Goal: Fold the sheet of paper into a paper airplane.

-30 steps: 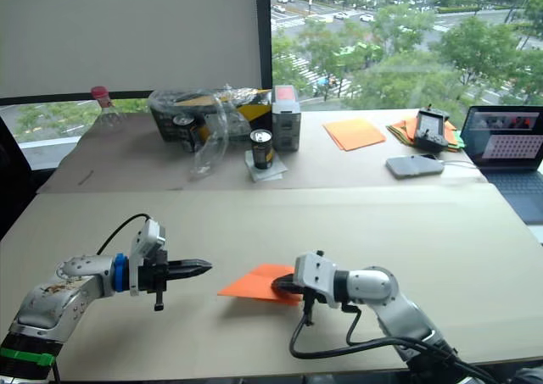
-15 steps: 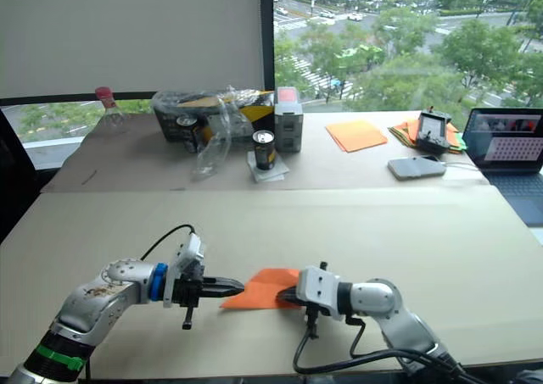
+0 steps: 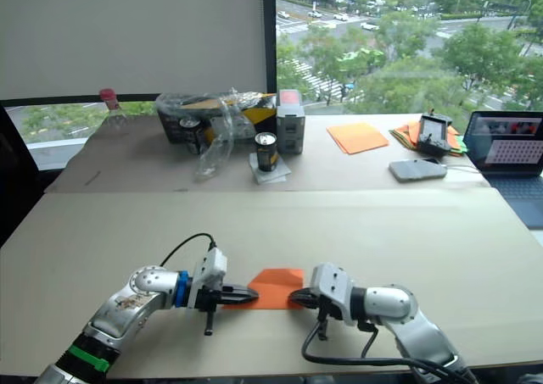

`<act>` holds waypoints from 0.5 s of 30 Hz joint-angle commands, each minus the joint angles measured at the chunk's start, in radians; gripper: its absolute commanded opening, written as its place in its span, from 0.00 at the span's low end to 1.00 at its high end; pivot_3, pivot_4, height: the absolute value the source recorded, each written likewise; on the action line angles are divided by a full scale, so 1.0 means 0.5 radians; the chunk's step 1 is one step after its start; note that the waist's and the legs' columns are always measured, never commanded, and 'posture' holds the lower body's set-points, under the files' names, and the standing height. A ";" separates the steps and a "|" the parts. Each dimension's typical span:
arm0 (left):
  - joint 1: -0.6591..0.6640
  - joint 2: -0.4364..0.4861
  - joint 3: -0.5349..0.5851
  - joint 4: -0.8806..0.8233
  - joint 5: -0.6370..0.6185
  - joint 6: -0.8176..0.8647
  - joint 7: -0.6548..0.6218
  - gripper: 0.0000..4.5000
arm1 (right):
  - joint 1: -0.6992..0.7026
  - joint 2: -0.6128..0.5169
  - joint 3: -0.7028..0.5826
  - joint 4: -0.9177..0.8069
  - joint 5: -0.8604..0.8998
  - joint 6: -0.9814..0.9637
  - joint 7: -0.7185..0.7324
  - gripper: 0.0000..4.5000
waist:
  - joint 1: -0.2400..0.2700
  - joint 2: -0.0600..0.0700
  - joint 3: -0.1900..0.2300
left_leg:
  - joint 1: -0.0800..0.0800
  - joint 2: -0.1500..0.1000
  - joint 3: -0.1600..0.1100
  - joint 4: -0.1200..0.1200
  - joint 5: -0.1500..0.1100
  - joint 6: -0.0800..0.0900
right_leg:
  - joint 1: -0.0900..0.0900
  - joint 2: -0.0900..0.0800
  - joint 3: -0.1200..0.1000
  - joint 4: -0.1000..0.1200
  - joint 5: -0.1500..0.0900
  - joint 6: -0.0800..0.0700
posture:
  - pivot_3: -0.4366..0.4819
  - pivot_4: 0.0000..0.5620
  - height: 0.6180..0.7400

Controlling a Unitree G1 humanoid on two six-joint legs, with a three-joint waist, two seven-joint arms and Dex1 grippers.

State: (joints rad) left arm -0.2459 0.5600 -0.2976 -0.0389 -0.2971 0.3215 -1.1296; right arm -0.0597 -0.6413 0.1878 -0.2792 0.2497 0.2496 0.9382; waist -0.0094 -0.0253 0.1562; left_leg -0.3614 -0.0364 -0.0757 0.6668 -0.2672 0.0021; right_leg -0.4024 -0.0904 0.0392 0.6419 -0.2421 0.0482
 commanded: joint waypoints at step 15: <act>0.067 0.016 -0.019 0.030 0.046 -0.082 -0.011 0.00 | -0.451 0.026 -0.094 0.295 0.399 0.815 0.092 0.49 | -0.006 0.000 0.000 | -0.001 0.000 0.000 0.000 -0.001 0.001 | -0.002 0.000 0.000 0.000 0.000 0.000 | 0.48 0.27 1.00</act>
State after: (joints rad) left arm -0.2320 0.5614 -0.2954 -0.0315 -0.2946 0.2735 -1.1316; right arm -0.2628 -0.6327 0.1462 -0.1382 0.4428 0.6471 0.9652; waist -0.0125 -0.0251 0.1562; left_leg -0.3618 -0.0361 -0.0757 0.6668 -0.2675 0.0025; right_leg -0.4033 -0.0904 0.0393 0.6420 -0.2421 0.0482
